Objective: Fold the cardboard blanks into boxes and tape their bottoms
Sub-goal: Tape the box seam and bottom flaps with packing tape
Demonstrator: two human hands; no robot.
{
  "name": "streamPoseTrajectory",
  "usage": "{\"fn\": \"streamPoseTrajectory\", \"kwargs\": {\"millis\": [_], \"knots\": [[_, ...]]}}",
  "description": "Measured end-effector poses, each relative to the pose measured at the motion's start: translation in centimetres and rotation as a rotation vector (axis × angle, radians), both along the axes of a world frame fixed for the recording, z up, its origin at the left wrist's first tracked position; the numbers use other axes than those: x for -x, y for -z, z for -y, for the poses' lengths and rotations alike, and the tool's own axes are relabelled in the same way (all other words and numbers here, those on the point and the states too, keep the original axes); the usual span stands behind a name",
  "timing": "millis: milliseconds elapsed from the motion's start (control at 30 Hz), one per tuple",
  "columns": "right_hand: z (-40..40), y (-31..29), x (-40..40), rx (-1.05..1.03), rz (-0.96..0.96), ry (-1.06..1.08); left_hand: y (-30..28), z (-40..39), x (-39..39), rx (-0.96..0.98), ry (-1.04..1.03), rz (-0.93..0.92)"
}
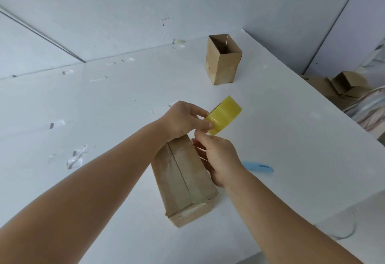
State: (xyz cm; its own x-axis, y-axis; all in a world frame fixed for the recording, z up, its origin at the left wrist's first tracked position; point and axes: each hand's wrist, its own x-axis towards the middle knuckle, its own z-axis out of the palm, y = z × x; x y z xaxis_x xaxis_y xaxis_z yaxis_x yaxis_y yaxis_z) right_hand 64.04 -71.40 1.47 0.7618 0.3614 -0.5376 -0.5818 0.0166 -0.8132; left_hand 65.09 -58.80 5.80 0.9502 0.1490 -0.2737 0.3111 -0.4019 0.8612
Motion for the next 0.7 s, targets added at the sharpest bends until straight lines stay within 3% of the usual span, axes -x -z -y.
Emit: {"fn": "streamPoseTrajectory", "kwargs": {"millis": [133, 333, 500, 700], "knots": [[-0.1, -0.2, 0.6, 0.037, 0.014, 0.021, 0.1, -0.1, 0.2, 0.088, -0.046, 0.037], [-0.1, -0.3, 1.0, 0.027, -0.015, 0.022, -0.3, -0.4, 0.6, 0.243, -0.247, 0.213], [0.3, -0.2, 1.1, 0.09, 0.081, -0.039, -1.9, -1.5, 3.7, 0.289, -0.456, 0.378], [-0.1, 1.3, 1.4, 0.2, 0.123, -0.113, -0.5, -0.6, 8.5, 0.327, -0.582, 0.402]]}}
